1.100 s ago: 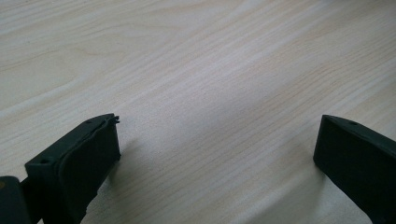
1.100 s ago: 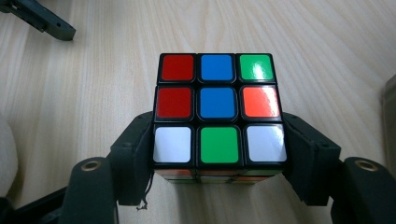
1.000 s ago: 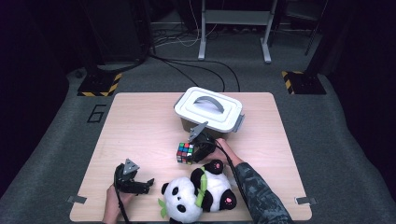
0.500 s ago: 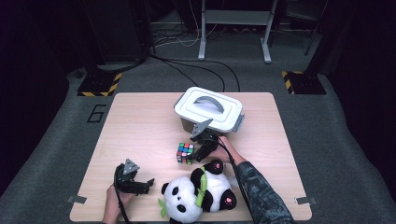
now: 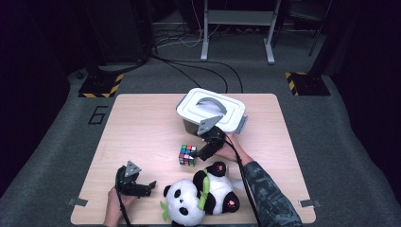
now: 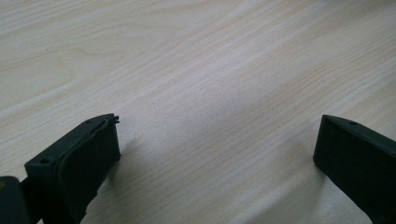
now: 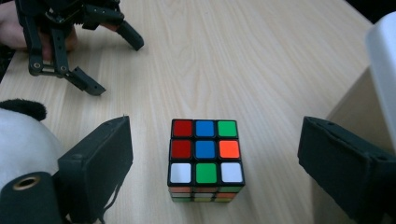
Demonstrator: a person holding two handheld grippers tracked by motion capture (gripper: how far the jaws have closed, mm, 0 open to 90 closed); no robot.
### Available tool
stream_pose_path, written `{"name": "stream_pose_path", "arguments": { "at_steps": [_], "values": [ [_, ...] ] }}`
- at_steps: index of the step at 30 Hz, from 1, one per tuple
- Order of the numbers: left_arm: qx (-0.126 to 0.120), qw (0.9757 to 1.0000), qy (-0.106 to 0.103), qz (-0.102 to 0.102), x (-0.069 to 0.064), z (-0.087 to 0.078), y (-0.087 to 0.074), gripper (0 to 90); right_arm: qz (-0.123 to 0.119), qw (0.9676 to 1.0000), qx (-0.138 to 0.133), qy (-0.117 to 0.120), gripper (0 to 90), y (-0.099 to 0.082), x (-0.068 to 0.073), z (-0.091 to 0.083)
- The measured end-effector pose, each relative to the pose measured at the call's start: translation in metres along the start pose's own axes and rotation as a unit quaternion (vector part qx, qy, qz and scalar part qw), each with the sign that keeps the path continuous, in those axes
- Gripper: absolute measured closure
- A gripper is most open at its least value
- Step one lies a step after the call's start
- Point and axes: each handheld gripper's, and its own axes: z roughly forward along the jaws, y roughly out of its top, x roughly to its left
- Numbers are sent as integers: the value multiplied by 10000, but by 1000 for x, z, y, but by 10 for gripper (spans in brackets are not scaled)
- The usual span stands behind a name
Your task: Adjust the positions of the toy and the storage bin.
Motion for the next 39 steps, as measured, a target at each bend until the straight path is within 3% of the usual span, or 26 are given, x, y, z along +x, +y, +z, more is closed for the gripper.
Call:
{"name": "stream_pose_path", "arguments": {
  "at_steps": [10,12,20,29,39],
  "values": [
    [0,10000,2,1,0,0,0,0,2,9996,-199,-193,59,5,4,-37],
    [0,10000,2,2,0,0,0,0,30,9989,-294,-367,59,3,8,-53],
    [1,10000,4,0,0,0,0,0,314,9959,-320,-784,55,-13,17,-86],
    [6,10000,-1,-4,0,0,0,0,567,9887,-350,-1346,48,-45,36,-122],
    [39,10000,-8,35,1,-1,0,0,1072,9782,-232,-1764,39,-96,53,-140]
  ]
}}
